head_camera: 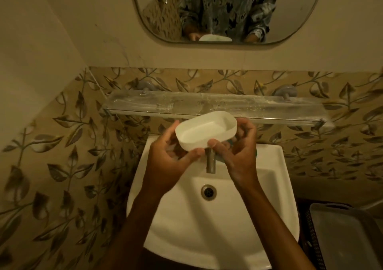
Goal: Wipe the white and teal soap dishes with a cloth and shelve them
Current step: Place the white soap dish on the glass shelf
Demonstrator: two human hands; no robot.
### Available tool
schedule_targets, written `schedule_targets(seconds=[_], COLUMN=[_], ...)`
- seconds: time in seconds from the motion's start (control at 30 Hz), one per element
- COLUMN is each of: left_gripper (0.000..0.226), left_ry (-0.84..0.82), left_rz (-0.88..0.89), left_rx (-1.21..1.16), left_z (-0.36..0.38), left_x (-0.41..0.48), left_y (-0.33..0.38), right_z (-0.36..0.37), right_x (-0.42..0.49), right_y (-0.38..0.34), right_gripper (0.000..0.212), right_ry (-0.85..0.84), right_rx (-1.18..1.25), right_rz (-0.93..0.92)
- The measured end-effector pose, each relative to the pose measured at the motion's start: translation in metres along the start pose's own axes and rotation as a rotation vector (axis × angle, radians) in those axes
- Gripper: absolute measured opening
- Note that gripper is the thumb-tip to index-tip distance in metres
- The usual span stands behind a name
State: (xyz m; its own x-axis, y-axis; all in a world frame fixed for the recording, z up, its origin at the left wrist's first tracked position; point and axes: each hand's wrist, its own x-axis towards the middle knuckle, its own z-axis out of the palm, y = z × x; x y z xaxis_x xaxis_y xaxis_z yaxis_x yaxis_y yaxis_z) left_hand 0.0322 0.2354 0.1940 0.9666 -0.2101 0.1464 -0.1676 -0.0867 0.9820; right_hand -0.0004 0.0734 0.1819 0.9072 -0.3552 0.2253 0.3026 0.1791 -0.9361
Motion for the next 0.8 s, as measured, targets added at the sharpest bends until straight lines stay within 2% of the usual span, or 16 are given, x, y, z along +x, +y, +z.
schedule_targets(seconds=[0.03,0.17,0.23,0.37,0.6,0.8], left_gripper=[0.076,0.079,0.076,0.084,0.064,0.058], left_ry=[-0.005,0.016,0.011,0.007,0.018,0.01], left_rz=[0.026,0.082,0.122,0.13,0.143,0.186], left_rx=[0.041,0.223,0.343,0.474,0.535,0.617], left_z=[-0.004,-0.019,-0.025,-0.033,-0.035,-0.035], left_x=[0.01,0.049,0.067,0.095,0.112,0.117], left_y=[0.004,0.018,0.022,0.024,0.018,0.012], right_z=[0.002,0.005,0.006,0.008,0.012,0.014], right_x=[0.008,0.045,0.062,0.088,0.104,0.103], right_y=[-0.004,-0.018,-0.022,-0.023,-0.007,-0.005], right_gripper=[0.075,0.056,0.054,0.052,0.054,0.054], right_ry=[0.004,0.014,0.027,0.017,0.034,-0.017], right_rx=[-0.053,-0.301,-0.426,-0.645,-0.816,-0.902], right_rz=[-0.005,-0.072,-0.123,-0.163,-0.119,-0.091])
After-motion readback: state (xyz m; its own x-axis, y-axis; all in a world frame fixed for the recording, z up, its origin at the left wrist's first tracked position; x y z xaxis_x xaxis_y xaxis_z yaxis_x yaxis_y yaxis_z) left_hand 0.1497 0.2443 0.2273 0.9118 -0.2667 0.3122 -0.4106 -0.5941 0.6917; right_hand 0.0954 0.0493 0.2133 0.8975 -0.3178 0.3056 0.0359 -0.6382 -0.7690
